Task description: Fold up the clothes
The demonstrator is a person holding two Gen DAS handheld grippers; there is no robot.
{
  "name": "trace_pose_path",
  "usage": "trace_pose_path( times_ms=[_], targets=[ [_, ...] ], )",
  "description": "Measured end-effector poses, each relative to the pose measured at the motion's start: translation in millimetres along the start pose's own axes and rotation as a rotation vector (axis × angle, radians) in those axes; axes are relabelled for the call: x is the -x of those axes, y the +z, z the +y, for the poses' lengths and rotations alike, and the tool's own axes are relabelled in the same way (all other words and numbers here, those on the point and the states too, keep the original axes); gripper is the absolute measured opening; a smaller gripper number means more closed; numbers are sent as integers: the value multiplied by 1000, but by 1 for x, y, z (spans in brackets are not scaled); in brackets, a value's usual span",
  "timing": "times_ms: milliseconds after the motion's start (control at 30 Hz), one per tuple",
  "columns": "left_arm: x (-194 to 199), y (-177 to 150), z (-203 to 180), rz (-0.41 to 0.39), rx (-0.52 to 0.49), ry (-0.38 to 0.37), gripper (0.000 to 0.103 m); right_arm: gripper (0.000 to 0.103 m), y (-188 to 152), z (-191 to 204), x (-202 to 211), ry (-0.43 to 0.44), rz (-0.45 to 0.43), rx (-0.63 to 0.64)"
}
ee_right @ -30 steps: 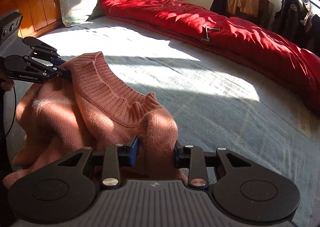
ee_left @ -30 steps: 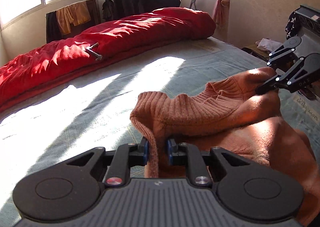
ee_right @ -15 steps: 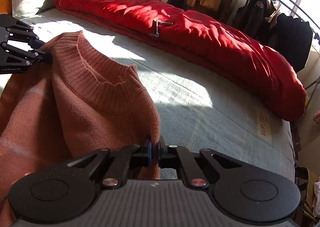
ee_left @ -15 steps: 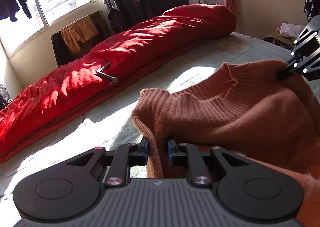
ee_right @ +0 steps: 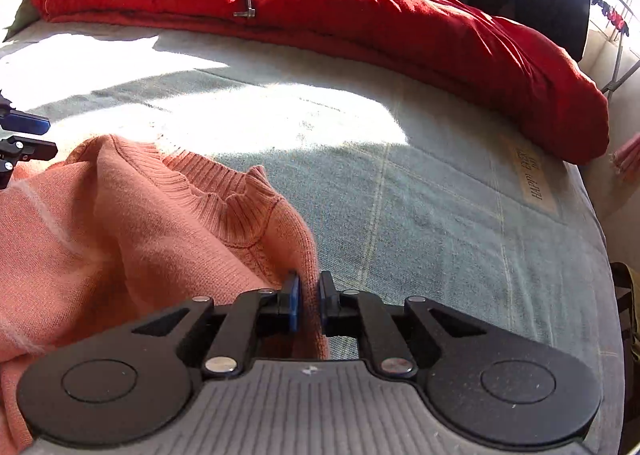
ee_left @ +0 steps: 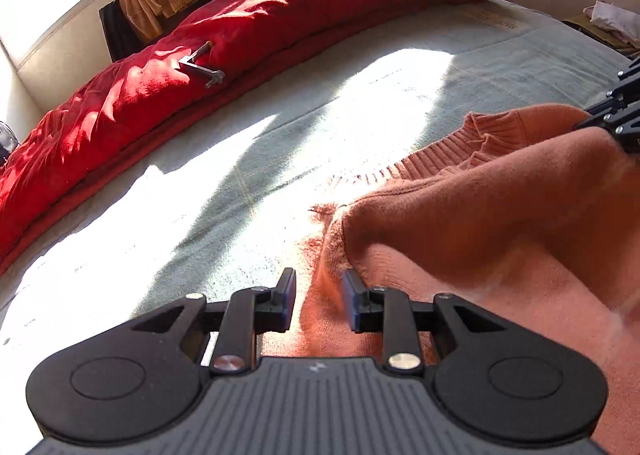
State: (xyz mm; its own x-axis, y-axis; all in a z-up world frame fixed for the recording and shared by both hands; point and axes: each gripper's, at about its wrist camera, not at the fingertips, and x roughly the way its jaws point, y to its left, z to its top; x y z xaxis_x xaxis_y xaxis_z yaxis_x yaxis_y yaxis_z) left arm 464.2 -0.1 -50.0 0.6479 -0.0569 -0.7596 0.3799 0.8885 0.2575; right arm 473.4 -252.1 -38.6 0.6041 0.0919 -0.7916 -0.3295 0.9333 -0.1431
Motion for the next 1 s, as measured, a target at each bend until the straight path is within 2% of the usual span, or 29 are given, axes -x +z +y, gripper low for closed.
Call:
trace_pose_path(
  times_ms=[67, 133, 167, 233, 300, 433, 567, 667, 833, 1000],
  targets=[
    [15, -13, 5, -9, 29, -33, 38, 19, -9, -5, 5, 18, -11, -35],
    [34, -27, 12, -12, 61, -68, 40, 25, -18, -12, 21, 41, -32, -75],
    [44, -35, 15, -12, 79, -85, 41, 35, -25, -14, 31, 62, -43, -88],
    [68, -53, 27, -17, 134, -114, 44, 48, -43, -14, 55, 102, -71, -101],
    [90, -73, 38, -23, 204, -142, 54, 53, -63, -6, 80, 109, -91, -84],
    [125, -107, 56, -12, 347, -200, 55, 66, -99, 16, 120, 131, -113, -60],
    [148, -129, 63, -26, 425, -195, 58, 80, -120, 46, 142, 107, -155, -53],
    [159, -139, 67, -46, 462, -214, 59, 81, -128, 58, 148, 64, -158, -96],
    [173, -144, 66, -70, 437, -273, 62, 81, -136, 74, 152, -15, -149, -185],
    [164, -156, 57, -58, 414, -419, 64, 83, -133, 79, 165, -88, -148, -202]
  ],
)
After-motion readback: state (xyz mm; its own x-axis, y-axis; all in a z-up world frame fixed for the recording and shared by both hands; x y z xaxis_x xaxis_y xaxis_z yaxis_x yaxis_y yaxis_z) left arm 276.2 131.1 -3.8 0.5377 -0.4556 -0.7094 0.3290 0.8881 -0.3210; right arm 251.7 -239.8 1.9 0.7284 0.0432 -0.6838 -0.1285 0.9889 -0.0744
